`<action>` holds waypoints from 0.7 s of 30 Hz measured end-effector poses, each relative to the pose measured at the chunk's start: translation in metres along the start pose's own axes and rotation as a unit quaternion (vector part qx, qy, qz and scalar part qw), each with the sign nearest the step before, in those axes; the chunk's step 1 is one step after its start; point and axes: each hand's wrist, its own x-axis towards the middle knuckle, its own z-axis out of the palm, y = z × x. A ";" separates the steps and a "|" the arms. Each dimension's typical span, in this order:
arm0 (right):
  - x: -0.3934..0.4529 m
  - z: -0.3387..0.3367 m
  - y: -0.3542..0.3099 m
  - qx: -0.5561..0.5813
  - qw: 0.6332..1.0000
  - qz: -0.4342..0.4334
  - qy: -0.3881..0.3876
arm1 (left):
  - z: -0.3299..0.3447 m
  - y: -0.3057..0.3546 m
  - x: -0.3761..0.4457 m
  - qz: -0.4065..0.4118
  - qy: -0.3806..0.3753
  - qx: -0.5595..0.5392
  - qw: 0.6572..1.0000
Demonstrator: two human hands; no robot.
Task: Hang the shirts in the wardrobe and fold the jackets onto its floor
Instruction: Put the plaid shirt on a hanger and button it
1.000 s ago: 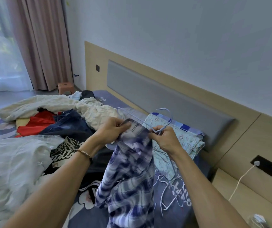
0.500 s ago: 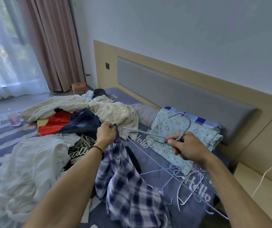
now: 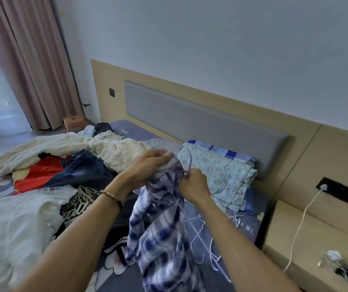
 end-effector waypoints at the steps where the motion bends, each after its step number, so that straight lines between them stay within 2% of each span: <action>1: 0.003 0.004 0.003 0.041 0.999 0.007 0.005 | 0.007 0.009 -0.003 -0.029 -0.024 -0.066 0.997; 2: 0.003 0.003 0.003 0.094 0.995 0.015 0.009 | 0.012 0.018 -0.006 -0.050 -0.029 -0.107 0.993; 3: 0.002 0.002 0.002 0.138 0.990 0.022 0.017 | 0.011 0.021 -0.004 -0.053 -0.015 -0.090 0.994; 4: 0.001 -0.003 -0.002 0.163 0.986 0.025 0.026 | 0.007 0.022 -0.002 -0.035 0.018 0.008 0.999; 5: 0.002 -0.008 -0.002 0.172 0.984 0.019 0.031 | -0.002 0.021 0.001 -0.012 0.043 0.192 0.980; 6: 0.001 -0.012 -0.005 0.172 0.985 0.005 0.025 | -0.011 0.017 0.003 0.010 0.044 0.384 0.922; 7: 0.002 -0.014 -0.007 0.166 0.986 -0.018 0.015 | -0.017 0.011 0.003 0.032 0.038 0.546 0.836; 8: 0.000 -0.017 -0.013 0.156 0.987 -0.044 0.007 | -0.022 0.005 0.005 0.051 0.053 0.624 0.778; 10: -0.004 -0.022 -0.020 0.151 0.986 -0.074 0.000 | -0.022 -0.003 0.007 0.119 0.112 0.645 0.746; 12: -0.008 -0.028 -0.022 0.222 0.970 -0.065 -0.078 | -0.021 -0.005 0.009 0.188 0.145 0.629 0.740; 15: -0.011 -0.046 -0.009 0.363 0.892 -0.008 -0.269 | -0.018 0.005 0.006 0.226 0.146 0.631 0.728; 16: -0.012 -0.050 -0.003 0.406 0.863 0.008 -0.301 | -0.016 0.009 0.005 0.225 0.144 0.637 0.723; 17: -0.011 -0.050 0.002 0.432 0.849 0.018 -0.304 | -0.014 0.013 0.005 0.222 0.140 0.645 0.717; 18: -0.008 -0.048 0.005 0.425 0.858 0.019 -0.289 | -0.012 0.016 0.005 0.217 0.133 0.653 0.713; 19: -0.003 -0.043 0.006 0.371 0.894 0.013 -0.250 | -0.008 0.017 0.005 0.214 0.125 0.659 0.710; 21: 0.010 -0.034 0.002 0.185 0.971 -0.007 -0.149 | -0.002 0.016 0.004 0.211 0.109 0.664 0.709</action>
